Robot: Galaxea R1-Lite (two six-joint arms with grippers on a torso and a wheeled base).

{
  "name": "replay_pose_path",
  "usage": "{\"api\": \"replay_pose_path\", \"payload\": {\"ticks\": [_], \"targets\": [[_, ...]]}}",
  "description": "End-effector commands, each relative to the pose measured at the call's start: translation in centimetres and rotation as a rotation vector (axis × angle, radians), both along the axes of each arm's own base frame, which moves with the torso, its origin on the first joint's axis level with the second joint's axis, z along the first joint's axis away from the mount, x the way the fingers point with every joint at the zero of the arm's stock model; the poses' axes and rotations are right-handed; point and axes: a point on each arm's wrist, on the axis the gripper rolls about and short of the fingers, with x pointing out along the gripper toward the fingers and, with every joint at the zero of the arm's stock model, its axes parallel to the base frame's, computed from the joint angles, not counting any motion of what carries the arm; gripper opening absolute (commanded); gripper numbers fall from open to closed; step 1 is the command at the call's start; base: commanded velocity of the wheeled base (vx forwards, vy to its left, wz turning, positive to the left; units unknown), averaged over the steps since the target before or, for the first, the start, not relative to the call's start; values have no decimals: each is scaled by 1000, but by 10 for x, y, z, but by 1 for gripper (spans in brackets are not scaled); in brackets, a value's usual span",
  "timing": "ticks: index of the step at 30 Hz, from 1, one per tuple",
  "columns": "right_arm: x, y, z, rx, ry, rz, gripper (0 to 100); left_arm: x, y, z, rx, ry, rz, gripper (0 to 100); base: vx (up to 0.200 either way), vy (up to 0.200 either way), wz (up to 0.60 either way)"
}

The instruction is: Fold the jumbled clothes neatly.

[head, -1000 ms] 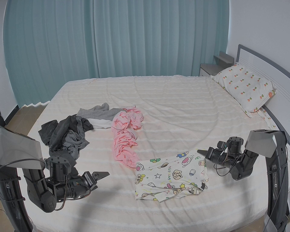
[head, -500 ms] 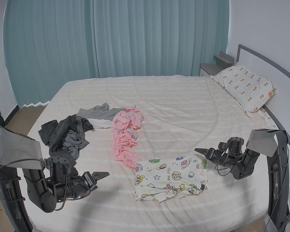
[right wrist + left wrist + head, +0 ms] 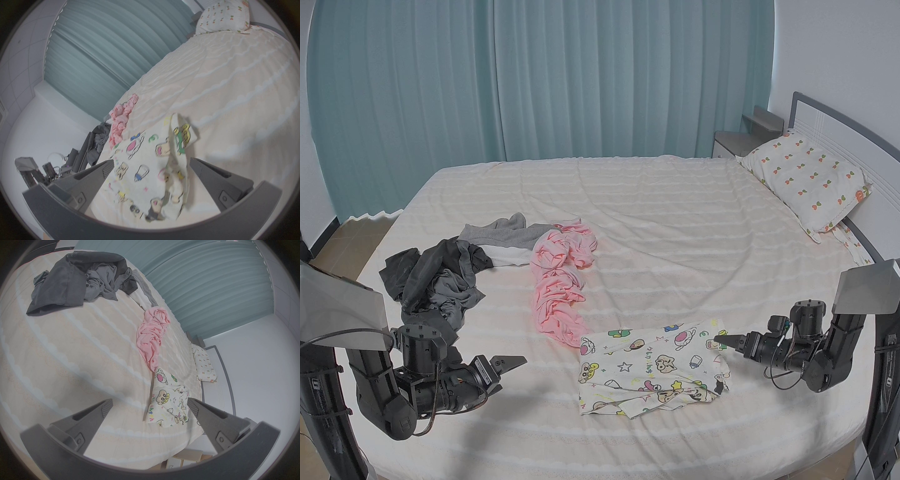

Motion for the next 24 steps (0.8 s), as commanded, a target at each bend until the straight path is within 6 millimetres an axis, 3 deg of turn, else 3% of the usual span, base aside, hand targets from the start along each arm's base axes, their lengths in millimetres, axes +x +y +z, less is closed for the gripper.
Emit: {"api": "replay_pose_path", "payload": {"ticks": [1, 6, 17, 24], "targets": [[-31, 13, 4, -17, 12, 73, 100, 0, 0, 0, 0, 2, 0, 100, 0, 0, 0], [-43, 25, -6, -37, 30, 132, 100, 0, 0, 0, 0, 2, 0, 100, 0, 0, 0], [-41, 31, -31, -81, 56, 170, 100, 0, 0, 0, 1, 1, -1, 100, 0, 0, 0], [-36, 33, -34, -81, 44, 174, 100, 0, 0, 0, 1, 1, -1, 100, 0, 0, 0]]}}
